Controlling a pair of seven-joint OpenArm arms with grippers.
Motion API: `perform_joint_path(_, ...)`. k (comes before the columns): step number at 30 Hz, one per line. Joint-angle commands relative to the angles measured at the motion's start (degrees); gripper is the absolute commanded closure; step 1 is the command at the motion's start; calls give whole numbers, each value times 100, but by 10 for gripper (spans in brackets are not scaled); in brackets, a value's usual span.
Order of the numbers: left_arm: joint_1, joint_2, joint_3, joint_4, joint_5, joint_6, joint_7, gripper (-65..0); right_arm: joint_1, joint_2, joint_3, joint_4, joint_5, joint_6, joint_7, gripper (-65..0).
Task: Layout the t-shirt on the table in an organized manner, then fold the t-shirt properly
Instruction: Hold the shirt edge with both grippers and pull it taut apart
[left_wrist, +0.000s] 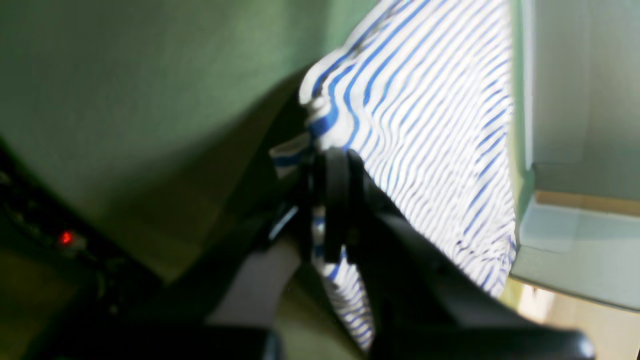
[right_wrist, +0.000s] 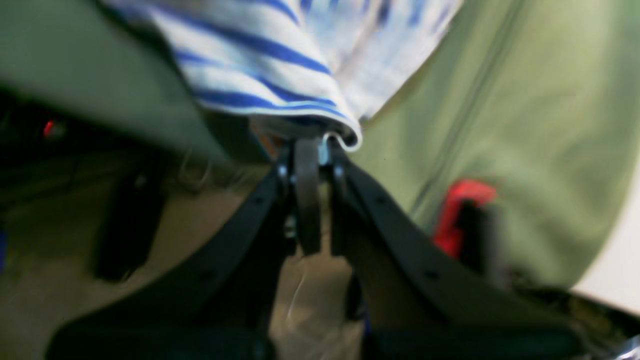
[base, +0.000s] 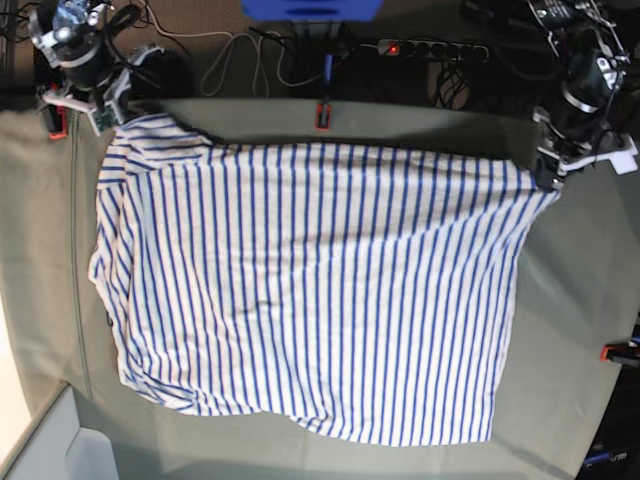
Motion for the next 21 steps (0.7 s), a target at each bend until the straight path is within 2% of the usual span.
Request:
perform_joint_path(1, -3, -60, -27, 187, -111, -32, -88, -2, -30, 20, 22, 47, 77, -45, 111, -35)
perform_joint_path(5, 68, -60, -36, 477, -111, -32, -88, -2, -320, 37, -119, 47, 77, -45, 155, -136)
perform_joint_path(9, 85, -34, -361, 767, -111, -32, -88, -2, -355, 125, -163, 170, 77, -45, 147, -194)
perform_joint_path(16, 77, -60, -686, 820, -111, -32, -88, -2, -100, 125, 189, 337, 77, -45, 120, -210)
perform_joint_path(21, 85, -60, -704, 794, -102, -32, -88, -2, 489, -86, 751, 355, 77, -45, 120, -211)
